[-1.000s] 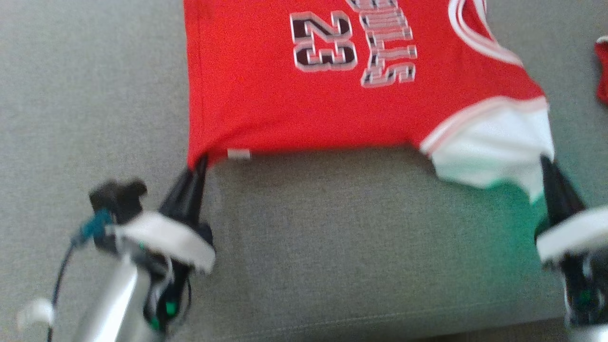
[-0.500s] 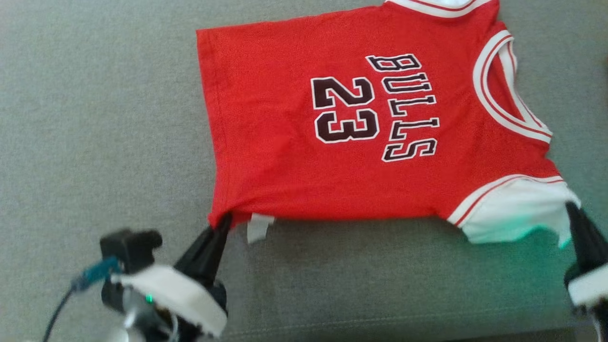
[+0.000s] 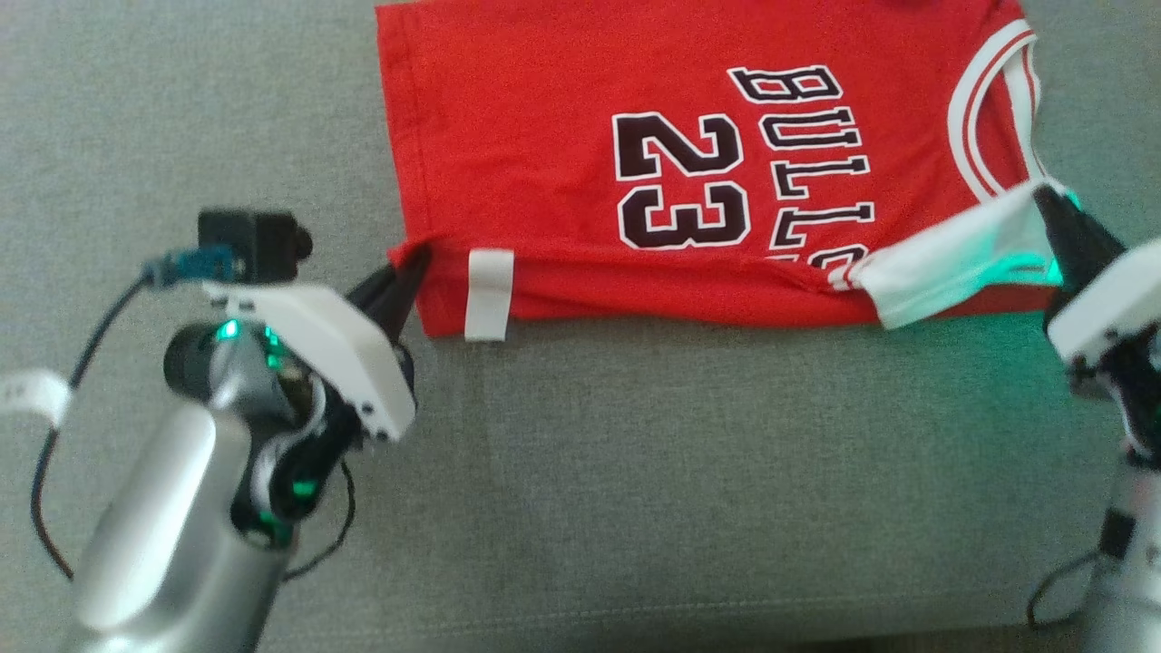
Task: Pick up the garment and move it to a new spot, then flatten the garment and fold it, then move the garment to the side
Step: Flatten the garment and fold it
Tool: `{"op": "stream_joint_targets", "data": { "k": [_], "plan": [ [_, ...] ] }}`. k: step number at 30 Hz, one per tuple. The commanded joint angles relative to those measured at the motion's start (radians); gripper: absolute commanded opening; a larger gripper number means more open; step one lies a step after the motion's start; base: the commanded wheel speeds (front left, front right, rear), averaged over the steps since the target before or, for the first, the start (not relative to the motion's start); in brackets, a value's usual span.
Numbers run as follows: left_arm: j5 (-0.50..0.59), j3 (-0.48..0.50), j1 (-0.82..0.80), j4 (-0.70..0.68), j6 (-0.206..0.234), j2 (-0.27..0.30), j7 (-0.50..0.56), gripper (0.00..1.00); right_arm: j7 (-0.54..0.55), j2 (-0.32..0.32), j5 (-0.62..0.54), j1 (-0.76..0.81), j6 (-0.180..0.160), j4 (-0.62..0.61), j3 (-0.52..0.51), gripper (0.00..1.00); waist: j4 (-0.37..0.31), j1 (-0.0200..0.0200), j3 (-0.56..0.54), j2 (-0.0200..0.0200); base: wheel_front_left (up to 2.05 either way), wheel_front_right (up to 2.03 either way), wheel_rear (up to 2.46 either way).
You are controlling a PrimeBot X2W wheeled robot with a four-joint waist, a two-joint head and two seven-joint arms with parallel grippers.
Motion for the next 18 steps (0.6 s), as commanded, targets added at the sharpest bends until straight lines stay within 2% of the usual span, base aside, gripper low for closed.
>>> {"op": "stream_joint_targets", "data": {
  "k": [1,3,4,5,6,7,8,12,16,18],
  "plan": [
    [0.0,0.034,-0.06,-0.019,-0.007,0.025,0.014,0.0,0.018,-0.01,-0.014,-0.049,-0.001,-0.02,0.021,0.0,0.002,0.0,0.011,0.0,0.0,0.0,0.0],
    [-0.001,0.028,-0.101,0.01,-0.011,0.025,0.041,0.0,0.031,-0.01,-0.036,-0.104,-0.001,0.019,0.011,0.0,0.003,0.0,0.017,0.0,0.0,0.0,0.0],
    [-0.007,0.028,-0.117,0.025,-0.011,0.021,0.051,0.09,0.035,-0.01,-0.043,-0.129,-0.001,0.04,0.005,0.0,0.004,0.0,0.019,0.0,0.0,0.0,0.0],
    [-0.014,0.029,-0.131,0.041,-0.009,0.016,0.06,0.22,0.033,-0.01,-0.048,-0.154,-0.001,0.062,-0.007,0.32,0.004,0.0,0.022,0.0,0.0,0.0,0.0],
    [-0.022,0.03,-0.142,0.058,-0.008,0.011,0.07,0.41,0.022,-0.01,-0.045,-0.18,-0.001,0.082,-0.019,1.0,0.004,0.0,0.023,0.0,0.0,0.0,0.0],
    [-0.027,0.029,-0.151,0.073,-0.011,0.008,0.076,0.95,0.011,-0.01,-0.045,-0.203,-0.001,0.107,-0.037,1.0,0.004,0.0,0.024,0.0,0.0,0.0,0.0],
    [-0.025,0.028,-0.158,0.086,-0.012,0.01,0.079,1.0,-0.006,-0.01,-0.047,-0.223,-0.001,0.128,-0.052,1.0,0.003,0.0,0.024,0.0,0.0,0.0,0.0],
    [-0.027,0.035,-0.157,0.113,-0.011,0.013,0.065,1.0,-0.085,-0.01,-0.019,-0.272,-0.001,0.193,-0.094,1.0,-0.003,0.0,0.019,0.0,0.0,0.0,0.0],
    [-0.025,0.044,-0.116,0.096,-0.005,0.026,0.041,1.0,-0.099,-0.014,-0.044,-0.234,-0.001,0.179,-0.056,1.0,-0.011,0.0,0.012,0.0,0.0,0.0,0.0],
    [-0.023,0.045,-0.083,0.08,-0.001,0.035,0.033,1.0,-0.095,-0.042,-0.061,-0.194,-0.001,0.149,-0.02,1.0,-0.015,0.0,0.009,0.0,0.0,0.0,0.0]
  ]
}}
